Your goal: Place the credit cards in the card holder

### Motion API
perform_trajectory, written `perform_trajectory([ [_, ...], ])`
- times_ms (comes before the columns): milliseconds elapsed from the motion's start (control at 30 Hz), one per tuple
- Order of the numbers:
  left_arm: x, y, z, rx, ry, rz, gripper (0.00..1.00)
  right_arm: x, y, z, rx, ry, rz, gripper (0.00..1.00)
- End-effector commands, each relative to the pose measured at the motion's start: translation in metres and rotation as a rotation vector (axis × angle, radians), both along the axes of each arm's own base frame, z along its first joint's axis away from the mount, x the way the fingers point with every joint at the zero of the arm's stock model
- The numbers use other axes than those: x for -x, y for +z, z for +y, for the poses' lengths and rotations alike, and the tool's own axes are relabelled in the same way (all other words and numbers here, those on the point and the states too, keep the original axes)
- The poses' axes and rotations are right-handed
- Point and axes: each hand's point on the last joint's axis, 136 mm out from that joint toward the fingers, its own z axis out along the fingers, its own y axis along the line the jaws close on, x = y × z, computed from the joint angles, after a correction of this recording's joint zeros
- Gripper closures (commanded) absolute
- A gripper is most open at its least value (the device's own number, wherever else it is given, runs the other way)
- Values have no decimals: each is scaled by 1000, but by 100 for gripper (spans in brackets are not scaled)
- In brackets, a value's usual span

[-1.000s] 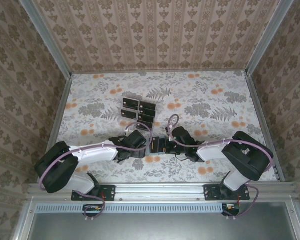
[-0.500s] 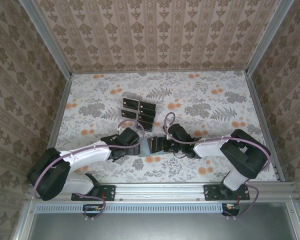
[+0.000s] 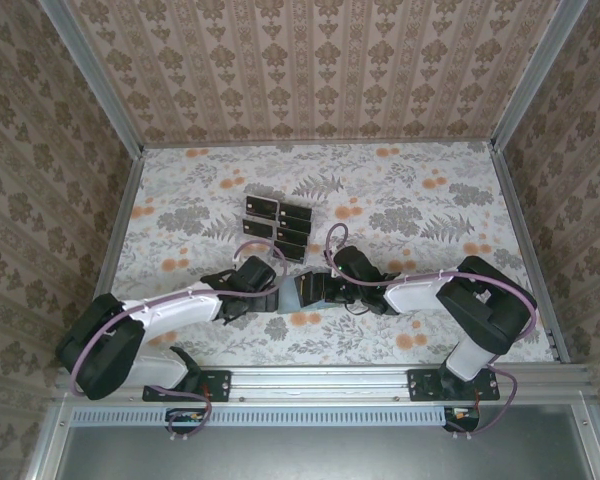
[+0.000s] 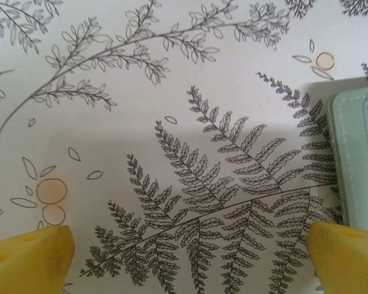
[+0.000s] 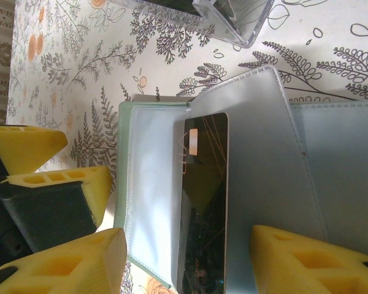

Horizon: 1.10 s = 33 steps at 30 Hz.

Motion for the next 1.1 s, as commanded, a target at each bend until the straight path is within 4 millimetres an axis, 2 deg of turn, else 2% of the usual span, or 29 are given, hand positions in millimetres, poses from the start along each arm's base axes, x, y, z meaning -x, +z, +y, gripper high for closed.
perform_trajectory([
  [0, 3, -5, 3, -14, -16, 12, 0, 13, -27, -22, 122, -27, 63, 43],
  [333, 4, -5, 3, -13, -19, 16, 0, 10, -26, -37, 145, -58, 52, 44],
  [600, 4, -5, 2, -6, -16, 16, 0, 13, -29, -35, 143, -43, 67, 57],
  [667, 5, -5, 3, -10, -18, 20, 0, 14, -31, -36, 146, -45, 70, 56],
  [767, 4, -5, 2, -10, -18, 18, 0, 15, -32, -39, 155, -52, 71, 46],
  [833, 4, -5, 2, -10, -18, 19, 0, 15, -30, -41, 159, -57, 69, 44],
  [967, 4, -6, 2, -8, -19, 20, 0, 15, -27, -43, 166, -60, 63, 45],
  [1067, 4, -6, 1, -4, -19, 21, 0, 15, -27, -42, 166, -56, 64, 51],
])
